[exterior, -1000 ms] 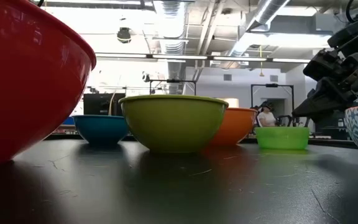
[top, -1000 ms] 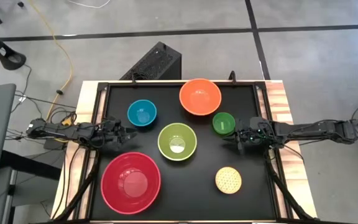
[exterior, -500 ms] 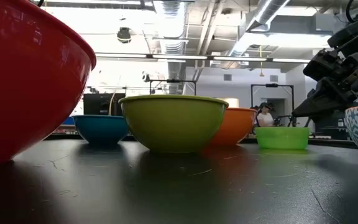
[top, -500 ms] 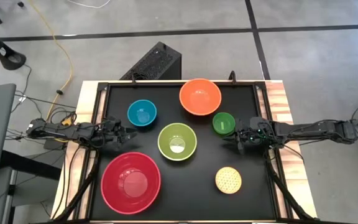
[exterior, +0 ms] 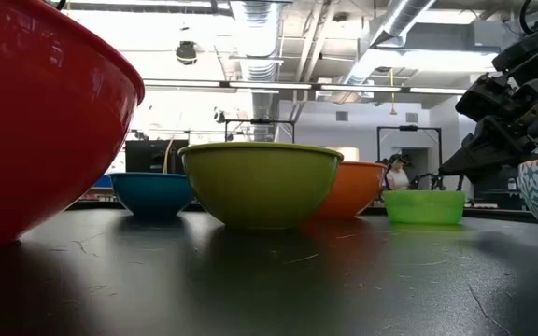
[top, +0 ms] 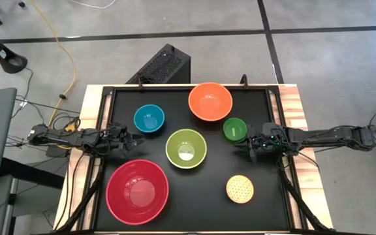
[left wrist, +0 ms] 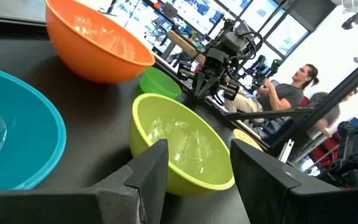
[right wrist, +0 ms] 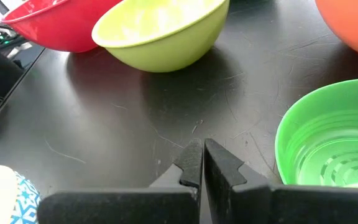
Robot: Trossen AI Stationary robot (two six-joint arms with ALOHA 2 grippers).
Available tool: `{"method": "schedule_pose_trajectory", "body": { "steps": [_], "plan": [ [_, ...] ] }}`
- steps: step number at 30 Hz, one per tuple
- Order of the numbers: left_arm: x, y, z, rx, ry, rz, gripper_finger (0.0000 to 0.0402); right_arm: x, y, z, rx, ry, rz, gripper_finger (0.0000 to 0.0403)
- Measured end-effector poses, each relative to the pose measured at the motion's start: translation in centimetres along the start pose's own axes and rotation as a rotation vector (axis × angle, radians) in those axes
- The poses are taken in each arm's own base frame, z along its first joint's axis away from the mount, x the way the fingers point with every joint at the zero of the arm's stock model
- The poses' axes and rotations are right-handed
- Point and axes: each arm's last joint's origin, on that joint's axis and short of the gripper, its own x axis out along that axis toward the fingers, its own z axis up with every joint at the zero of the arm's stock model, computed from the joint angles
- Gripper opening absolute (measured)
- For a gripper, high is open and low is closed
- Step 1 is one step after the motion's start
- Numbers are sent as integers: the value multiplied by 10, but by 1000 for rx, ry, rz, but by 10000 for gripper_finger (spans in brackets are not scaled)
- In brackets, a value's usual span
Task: Nest bowls inside each other
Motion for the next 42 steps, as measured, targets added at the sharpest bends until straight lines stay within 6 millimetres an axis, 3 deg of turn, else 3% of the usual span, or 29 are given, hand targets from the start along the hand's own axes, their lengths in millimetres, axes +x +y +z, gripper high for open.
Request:
{"method": "schedule_pose_trajectory", "body": {
  "steps": [22, 25, 28, 31, 35, 39, 42],
  "plan": [
    [0, 0, 0, -1, 0, 0, 162, 0, 0, 0, 0, 0, 0, 33],
    [0, 0, 0, -84, 0, 0, 162, 0, 0, 0, 0, 0, 0, 33],
    [0, 1, 1, -277, -18, 17, 162, 0, 0, 1, -2, -10, 3, 33],
    [0, 1, 2, -473, -50, 35, 162, -1, 3, 11, -20, -109, 27, 33],
    [-1, -5, 13, -525, -130, 12, 162, -7, 10, 35, -60, -354, 91, 33],
    [-7, -24, 43, -414, -279, -85, 162, -13, 19, 64, 4, -467, 146, 33],
    [-9, -41, 68, -281, -319, -69, 162, -14, 33, 90, 6, -445, 186, 35]
  ]
}}
